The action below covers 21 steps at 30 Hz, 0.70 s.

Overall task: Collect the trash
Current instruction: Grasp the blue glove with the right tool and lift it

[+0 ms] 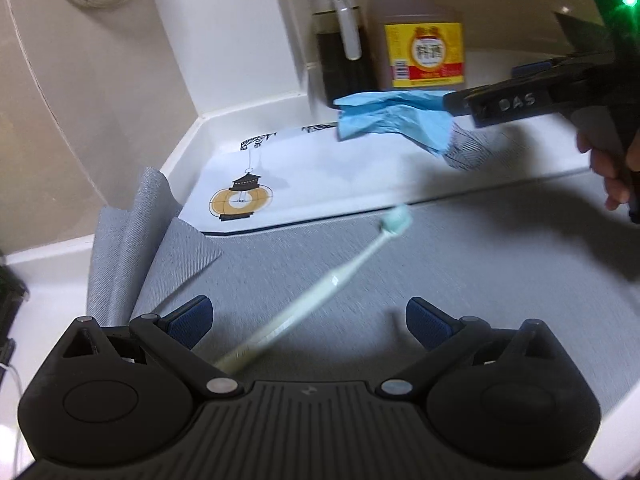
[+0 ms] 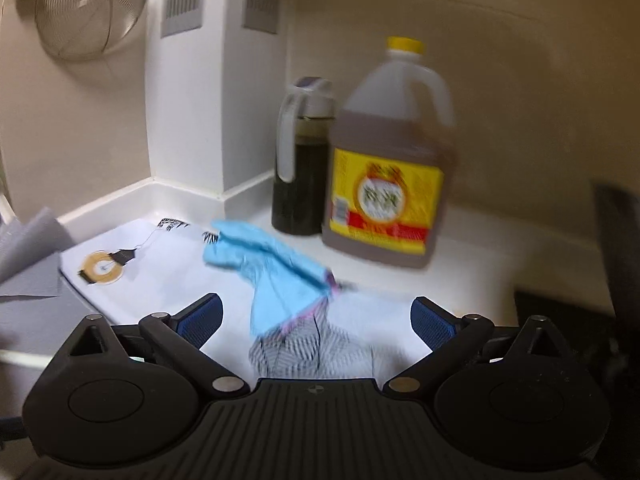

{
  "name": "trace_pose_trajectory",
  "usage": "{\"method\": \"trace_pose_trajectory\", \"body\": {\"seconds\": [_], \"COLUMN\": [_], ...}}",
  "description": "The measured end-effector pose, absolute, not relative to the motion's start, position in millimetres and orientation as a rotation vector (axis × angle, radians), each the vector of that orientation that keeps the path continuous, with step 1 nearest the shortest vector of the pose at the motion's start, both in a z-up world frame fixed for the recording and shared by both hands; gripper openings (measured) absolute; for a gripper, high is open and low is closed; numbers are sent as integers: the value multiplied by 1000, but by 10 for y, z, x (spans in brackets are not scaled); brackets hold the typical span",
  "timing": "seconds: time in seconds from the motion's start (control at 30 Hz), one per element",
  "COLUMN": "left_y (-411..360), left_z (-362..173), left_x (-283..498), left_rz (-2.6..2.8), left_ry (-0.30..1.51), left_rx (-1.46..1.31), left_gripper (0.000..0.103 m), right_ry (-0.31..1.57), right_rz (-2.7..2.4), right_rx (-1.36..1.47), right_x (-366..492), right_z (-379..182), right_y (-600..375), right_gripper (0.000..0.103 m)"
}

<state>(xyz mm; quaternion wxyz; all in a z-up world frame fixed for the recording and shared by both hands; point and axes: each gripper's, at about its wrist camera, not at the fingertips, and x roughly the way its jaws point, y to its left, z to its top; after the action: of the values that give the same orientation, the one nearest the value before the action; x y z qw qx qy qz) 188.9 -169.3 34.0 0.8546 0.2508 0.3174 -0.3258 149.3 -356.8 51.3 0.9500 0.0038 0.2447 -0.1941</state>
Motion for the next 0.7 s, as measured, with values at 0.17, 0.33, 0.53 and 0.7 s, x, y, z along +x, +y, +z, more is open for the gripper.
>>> {"method": "trace_pose_trajectory", "body": {"seconds": [0.17, 0.33, 0.53, 0.7], "left_y": [-1829, -1829, -1722, -1589], "left_z": [187, 114, 155, 208], "left_x": [2146, 2363, 2362, 2228], "left_rz": [-702, -726, -768, -677], "left_ry": [707, 771, 824, 838], "left_rx": [552, 478, 364, 304], "left_gripper": [103, 102, 28, 18], "right_ry": [564, 613, 646, 590], "right_rz": [-373, -373, -328, -350], "right_rx": [-91, -187, -166, -157], "right_x": [2010, 2338, 2273, 1981], "right_z": [387, 186, 31, 123], "right_y": [-3611, -3624, -3649, -3544], "right_gripper": [103, 102, 45, 35]}}
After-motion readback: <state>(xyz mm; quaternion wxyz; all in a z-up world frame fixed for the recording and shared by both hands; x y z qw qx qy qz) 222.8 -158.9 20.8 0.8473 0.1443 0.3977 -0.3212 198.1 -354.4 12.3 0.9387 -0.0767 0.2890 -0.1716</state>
